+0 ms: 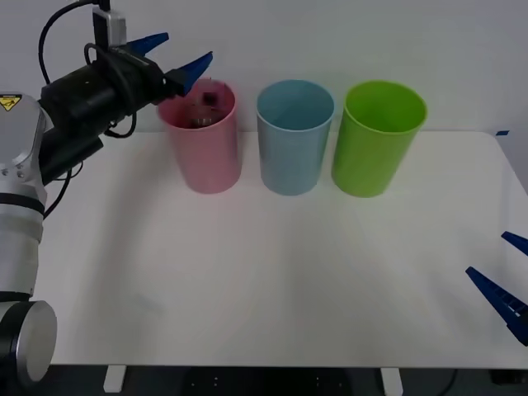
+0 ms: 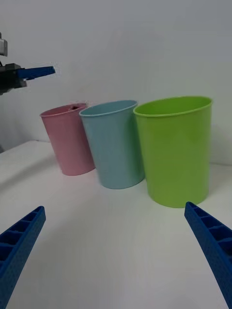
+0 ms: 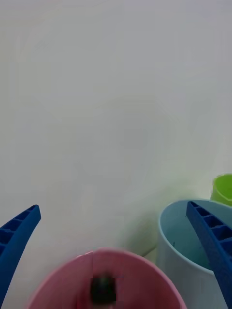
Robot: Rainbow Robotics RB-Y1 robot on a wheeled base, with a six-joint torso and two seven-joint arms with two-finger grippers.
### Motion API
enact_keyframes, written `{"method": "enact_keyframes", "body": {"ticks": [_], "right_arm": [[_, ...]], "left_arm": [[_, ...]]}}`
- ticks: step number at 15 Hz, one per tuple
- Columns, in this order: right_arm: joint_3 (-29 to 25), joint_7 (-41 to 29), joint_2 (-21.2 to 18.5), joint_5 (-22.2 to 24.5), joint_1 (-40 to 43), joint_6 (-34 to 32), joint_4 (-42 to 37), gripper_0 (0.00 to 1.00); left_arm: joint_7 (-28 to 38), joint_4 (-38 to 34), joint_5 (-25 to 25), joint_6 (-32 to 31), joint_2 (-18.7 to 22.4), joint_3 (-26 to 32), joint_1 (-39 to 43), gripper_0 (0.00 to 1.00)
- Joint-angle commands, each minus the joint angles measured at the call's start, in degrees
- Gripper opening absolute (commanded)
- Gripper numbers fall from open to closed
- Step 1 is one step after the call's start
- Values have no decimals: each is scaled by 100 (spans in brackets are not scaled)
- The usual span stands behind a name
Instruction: Grasp the object on the table and drop it into the matching bin: aluminum can to the light blue bin, PET bottle to the pink bin.
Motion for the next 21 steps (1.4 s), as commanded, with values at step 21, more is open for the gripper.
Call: {"method": "enact_keyframes", "body": {"ticks": [21], "right_arm": [[0, 0, 0, 0, 0, 0, 0, 100]], "left_arm": [[-1346, -1919, 2276, -1456, 944, 1477, 3828, 100]]}}
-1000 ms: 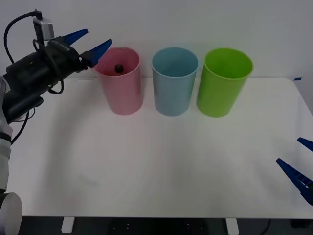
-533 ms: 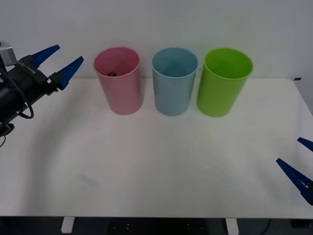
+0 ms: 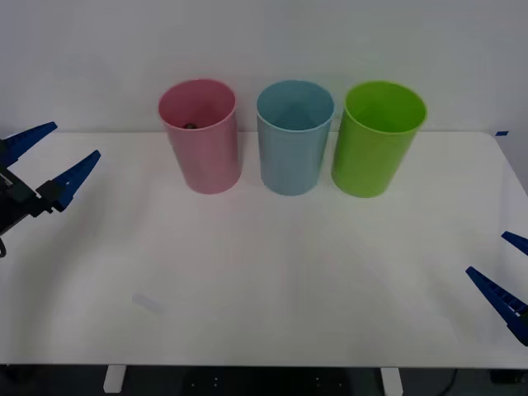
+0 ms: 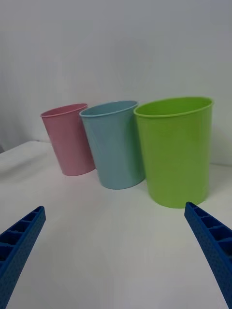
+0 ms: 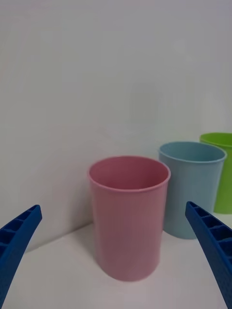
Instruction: Grasp the object on the table and drop it into the matching bin: aluminum can to the light blue bin, PET bottle to the pink bin.
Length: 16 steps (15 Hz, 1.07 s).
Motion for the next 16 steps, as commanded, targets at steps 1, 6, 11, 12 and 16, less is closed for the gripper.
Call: {"method": "enact_keyframes", "body": {"ticks": [1, 6, 11, 12, 16], "right_arm": [[0, 0, 0, 0, 0, 0, 0, 100], [0, 0, 0, 0, 0, 0, 0, 100], [0, 0, 0, 0, 0, 0, 0, 100], [0, 0, 0, 0, 0, 0, 0, 100], [0, 0, 0, 0, 0, 0, 0, 100]], "left_arm": [[-105, 9, 13, -241, 189, 182, 309, 100], [-738, 79, 356, -531, 602, 297, 1162, 100], [-1037, 97, 795, -777, 646, 481, 2023, 100], [-1054, 97, 919, -786, 638, 472, 2164, 100], [-1116, 88, 1200, -856, 638, 525, 2568, 100]]}}
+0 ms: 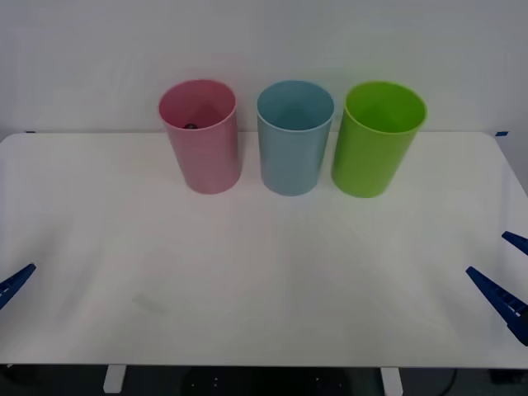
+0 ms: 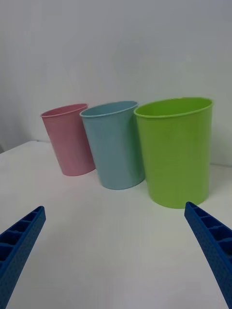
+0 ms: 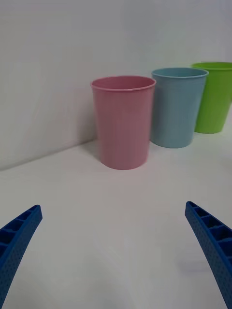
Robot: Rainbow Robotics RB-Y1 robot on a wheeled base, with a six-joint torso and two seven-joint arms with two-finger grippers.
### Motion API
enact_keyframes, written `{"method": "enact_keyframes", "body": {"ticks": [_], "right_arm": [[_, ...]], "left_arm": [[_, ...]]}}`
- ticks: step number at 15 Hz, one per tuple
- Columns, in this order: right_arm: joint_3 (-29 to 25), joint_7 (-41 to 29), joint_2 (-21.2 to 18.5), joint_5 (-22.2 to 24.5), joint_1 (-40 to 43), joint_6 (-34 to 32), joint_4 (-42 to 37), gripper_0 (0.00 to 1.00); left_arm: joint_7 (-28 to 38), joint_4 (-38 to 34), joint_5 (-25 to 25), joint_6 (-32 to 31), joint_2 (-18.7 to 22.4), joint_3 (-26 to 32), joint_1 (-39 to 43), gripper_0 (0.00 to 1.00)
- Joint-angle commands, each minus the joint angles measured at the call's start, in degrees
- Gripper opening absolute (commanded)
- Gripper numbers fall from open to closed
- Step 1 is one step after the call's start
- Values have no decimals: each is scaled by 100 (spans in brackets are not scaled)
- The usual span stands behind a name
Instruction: Grasp the object on the table and drop it into the matching bin: aluminum can to the light blue bin, PET bottle to the pink bin.
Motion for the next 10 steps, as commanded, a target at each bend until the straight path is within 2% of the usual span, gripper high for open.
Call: {"method": "enact_keyframes", "body": {"ticks": [1, 10], "right_arm": [[0, 0, 0, 0, 0, 0, 0, 100], [0, 0, 0, 0, 0, 0, 0, 100]], "left_arm": [[-30, 1, 118, -42, 0, 53, 232, 100], [40, 1, 276, -130, 0, -44, 478, 100]]}}
